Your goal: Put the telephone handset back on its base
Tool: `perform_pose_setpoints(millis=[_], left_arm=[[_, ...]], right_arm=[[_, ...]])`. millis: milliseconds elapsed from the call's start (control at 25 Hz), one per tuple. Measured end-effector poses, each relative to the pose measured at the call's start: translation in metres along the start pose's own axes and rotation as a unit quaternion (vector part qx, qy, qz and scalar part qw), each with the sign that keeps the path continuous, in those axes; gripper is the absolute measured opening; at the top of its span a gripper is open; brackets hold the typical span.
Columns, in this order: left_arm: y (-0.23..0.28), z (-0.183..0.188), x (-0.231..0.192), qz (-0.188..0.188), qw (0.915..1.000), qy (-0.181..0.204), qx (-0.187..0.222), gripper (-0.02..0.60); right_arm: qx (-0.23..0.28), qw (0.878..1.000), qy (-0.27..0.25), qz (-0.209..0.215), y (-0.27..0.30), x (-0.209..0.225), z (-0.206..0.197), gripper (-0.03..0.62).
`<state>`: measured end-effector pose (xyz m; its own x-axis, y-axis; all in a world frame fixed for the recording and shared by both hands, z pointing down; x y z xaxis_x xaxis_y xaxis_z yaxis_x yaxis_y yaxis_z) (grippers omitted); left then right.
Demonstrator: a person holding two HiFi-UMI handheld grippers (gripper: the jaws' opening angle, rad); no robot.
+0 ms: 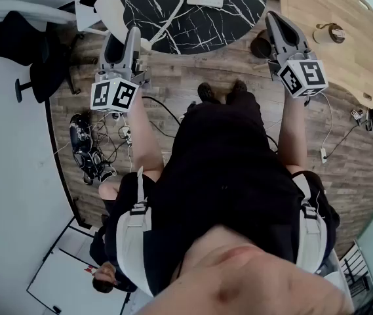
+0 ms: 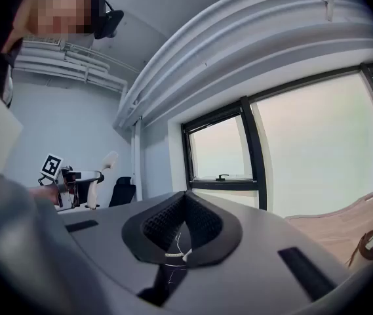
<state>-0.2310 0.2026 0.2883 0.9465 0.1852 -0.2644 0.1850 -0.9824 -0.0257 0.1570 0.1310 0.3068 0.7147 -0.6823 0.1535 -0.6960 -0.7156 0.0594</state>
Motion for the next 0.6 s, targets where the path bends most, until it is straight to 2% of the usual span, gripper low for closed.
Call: perform_pose_setpoints(millis=[600], left_arm=[[0.003, -0.003, -0.003, -0.026, 0.9996, -0.01, -0.009, 0.222]], right_arm=[[0.002, 1.0, -0.005, -0.001, 0.003, -0.02, -0.001, 0.031]])
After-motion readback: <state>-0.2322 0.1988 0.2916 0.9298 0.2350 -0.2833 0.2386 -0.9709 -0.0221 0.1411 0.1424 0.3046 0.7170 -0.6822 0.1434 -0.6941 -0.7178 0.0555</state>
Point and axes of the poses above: the fingertips, and each gripper's own axes: y forward along the fingers, x to its right, z out of its top, the point moved 7 cm from there along -y, backward along the fingers, and after that the axes turned 5 degrees about z, right-handed, at the moved point
